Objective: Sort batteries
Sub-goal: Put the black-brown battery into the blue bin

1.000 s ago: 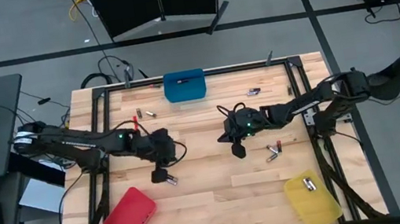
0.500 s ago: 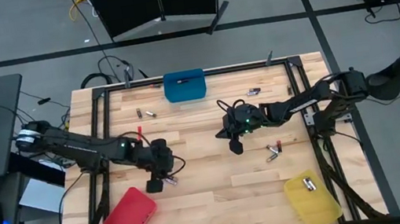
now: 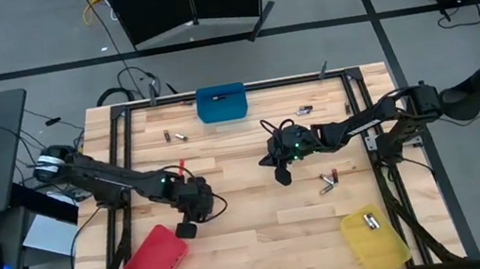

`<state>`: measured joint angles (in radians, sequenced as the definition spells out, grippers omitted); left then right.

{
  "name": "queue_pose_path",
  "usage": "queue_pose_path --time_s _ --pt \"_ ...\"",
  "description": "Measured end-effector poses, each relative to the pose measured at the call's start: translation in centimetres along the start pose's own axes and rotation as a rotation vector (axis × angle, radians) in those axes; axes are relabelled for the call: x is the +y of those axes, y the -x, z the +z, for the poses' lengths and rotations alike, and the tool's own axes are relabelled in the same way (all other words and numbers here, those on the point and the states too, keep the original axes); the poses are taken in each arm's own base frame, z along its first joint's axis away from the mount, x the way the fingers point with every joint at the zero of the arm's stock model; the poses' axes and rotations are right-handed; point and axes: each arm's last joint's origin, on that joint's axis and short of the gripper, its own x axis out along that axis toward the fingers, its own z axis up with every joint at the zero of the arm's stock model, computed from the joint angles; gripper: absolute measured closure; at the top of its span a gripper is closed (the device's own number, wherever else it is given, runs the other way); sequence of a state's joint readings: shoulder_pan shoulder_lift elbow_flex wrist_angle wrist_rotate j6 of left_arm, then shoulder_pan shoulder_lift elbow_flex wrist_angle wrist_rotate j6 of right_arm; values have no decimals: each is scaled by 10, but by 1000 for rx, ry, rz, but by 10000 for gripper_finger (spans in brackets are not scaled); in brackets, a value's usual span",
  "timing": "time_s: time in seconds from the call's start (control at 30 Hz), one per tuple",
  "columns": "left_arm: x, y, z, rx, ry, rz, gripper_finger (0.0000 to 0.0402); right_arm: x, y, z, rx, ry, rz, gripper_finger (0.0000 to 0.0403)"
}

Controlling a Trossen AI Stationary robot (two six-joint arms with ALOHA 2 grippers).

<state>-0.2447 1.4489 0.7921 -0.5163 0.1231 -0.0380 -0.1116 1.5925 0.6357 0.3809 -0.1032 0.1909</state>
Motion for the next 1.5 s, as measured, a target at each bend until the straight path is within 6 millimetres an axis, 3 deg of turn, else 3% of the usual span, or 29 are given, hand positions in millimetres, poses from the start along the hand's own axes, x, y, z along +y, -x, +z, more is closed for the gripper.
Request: queue_pose_path --time_s 0.27,1.03,1.33,1.5 --pt "7 -13 3 11 -43 32 309 4 0 -2 13 7 5 390" --pt "14 -30 -12 90 -15 60 307 5 0 0 -5 47 10 389" --pt "15 -30 -10 65 6 67 353 5 0 0 -5 47 10 389" --pt "16 -31 -6 23 7 97 355 5 0 0 -5 47 10 390"
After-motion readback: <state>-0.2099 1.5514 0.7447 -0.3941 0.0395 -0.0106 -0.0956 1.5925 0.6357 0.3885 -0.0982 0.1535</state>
